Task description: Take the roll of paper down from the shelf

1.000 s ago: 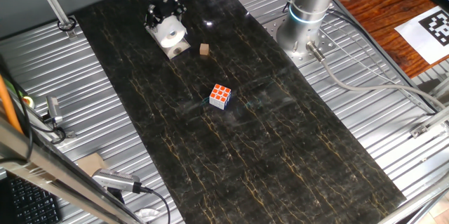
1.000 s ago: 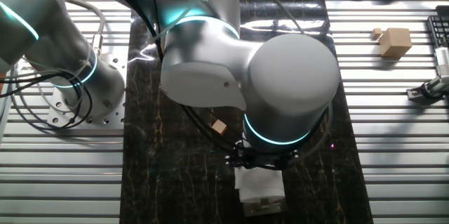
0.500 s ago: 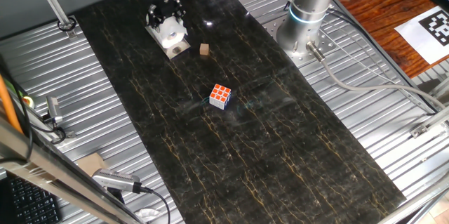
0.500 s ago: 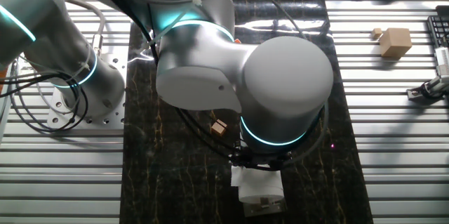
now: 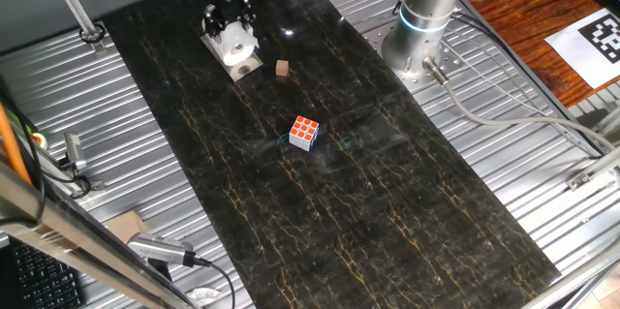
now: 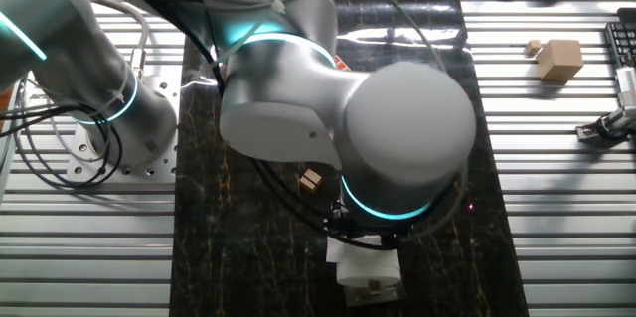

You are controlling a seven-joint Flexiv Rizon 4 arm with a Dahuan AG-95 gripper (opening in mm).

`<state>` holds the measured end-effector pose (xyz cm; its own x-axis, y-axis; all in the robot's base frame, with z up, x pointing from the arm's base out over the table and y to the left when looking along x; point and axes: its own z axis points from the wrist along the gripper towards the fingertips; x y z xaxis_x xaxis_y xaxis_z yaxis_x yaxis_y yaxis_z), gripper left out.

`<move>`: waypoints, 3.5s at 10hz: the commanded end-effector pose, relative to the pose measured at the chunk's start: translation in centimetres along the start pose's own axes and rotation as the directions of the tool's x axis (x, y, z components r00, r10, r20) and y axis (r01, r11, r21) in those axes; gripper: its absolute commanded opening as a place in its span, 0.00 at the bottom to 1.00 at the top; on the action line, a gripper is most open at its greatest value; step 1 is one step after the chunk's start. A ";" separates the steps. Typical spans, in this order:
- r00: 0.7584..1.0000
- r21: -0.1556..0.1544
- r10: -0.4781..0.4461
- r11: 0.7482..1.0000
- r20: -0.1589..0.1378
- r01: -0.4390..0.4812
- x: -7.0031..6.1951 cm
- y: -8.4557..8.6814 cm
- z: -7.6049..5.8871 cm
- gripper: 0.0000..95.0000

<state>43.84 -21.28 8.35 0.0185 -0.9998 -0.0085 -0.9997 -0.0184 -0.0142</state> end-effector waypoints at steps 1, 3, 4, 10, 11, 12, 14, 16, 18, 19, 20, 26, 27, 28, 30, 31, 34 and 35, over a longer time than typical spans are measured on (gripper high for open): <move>1.000 -0.001 0.010 1.000 0.005 -0.010 -0.4 -0.1 -0.2 0.00; 1.000 -0.003 0.019 1.000 0.007 -0.019 -0.7 -0.1 -0.5 0.00; 1.000 -0.004 0.027 1.000 0.009 -0.027 -0.9 -0.1 -0.5 0.00; 0.997 -0.005 0.072 0.997 0.007 -0.072 -3.1 -0.3 -0.8 0.00; 0.997 -0.005 0.081 0.997 0.007 -0.081 -3.5 -0.3 -0.8 0.00; 0.995 -0.005 0.096 0.995 0.009 -0.096 -4.0 -0.2 -0.7 0.00; 0.992 -0.005 0.129 0.992 0.008 -0.129 -5.3 -0.3 -0.7 0.00; 0.987 -0.009 0.163 0.987 0.006 -0.163 -6.6 -0.5 -1.0 0.00; 0.981 -0.012 0.196 0.981 -0.001 -0.196 -8.3 -0.9 -1.5 0.00; 0.975 -0.013 0.221 0.975 -0.003 -0.221 -9.3 -1.2 -1.6 0.00; 0.972 -0.016 0.233 0.972 0.002 -0.233 -9.5 -1.4 -1.6 0.00; 0.934 -0.019 0.356 0.934 -0.006 -0.356 -10.3 -1.8 -1.5 0.00; 0.932 -0.020 0.362 0.932 -0.010 -0.362 -10.3 -1.8 -1.5 0.00; 0.925 -0.023 0.379 0.925 -0.012 -0.380 -10.3 -1.8 -1.5 0.00; 0.889 -0.036 0.457 0.889 -0.021 -0.457 -10.3 -1.9 -1.6 0.00; 0.857 -0.048 0.514 0.856 -0.030 -0.515 -10.3 -1.9 -1.6 0.00; 0.860 -0.043 0.508 0.859 -0.037 -0.509 -10.3 -1.9 -1.6 0.00; 0.841 -0.046 0.539 0.840 -0.040 -0.541 -10.3 -1.9 -1.6 0.00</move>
<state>45.57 -11.02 9.95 -0.5140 -0.8574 0.0254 -0.8566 0.5147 0.0366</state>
